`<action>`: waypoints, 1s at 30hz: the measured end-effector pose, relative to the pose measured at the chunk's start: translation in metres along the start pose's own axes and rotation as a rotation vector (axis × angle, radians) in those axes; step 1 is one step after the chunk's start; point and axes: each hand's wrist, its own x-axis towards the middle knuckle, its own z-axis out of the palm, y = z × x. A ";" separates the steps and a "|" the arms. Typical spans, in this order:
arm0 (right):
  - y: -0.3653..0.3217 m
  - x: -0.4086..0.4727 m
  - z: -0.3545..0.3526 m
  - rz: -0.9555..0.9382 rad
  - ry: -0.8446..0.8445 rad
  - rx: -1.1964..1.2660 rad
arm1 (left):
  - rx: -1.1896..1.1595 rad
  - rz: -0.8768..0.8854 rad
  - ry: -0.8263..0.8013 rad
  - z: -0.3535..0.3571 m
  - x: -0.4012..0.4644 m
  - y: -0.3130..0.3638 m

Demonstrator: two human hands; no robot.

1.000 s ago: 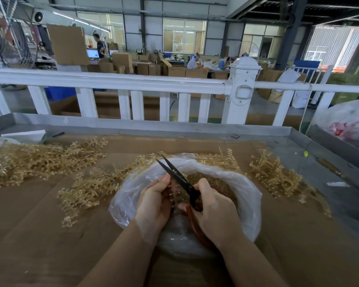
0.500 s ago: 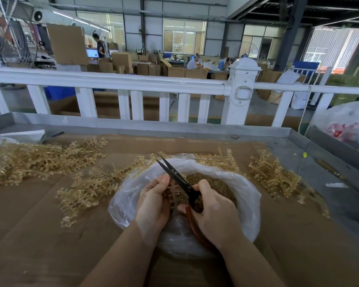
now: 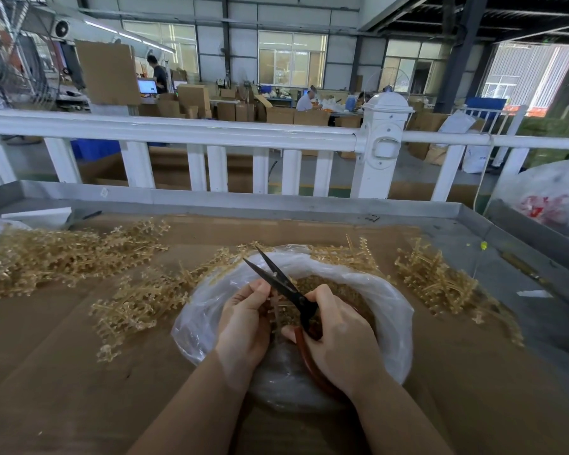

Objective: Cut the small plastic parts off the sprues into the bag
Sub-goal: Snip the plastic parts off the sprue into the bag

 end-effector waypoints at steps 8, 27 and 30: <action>0.000 0.001 0.000 0.014 -0.003 -0.013 | 0.022 0.002 -0.018 0.003 -0.003 0.002; -0.004 0.000 -0.003 0.032 0.012 0.038 | 0.012 -0.025 -0.094 0.002 -0.005 0.004; -0.004 0.001 -0.004 0.039 -0.003 0.055 | 0.026 -0.038 -0.106 0.003 -0.007 0.006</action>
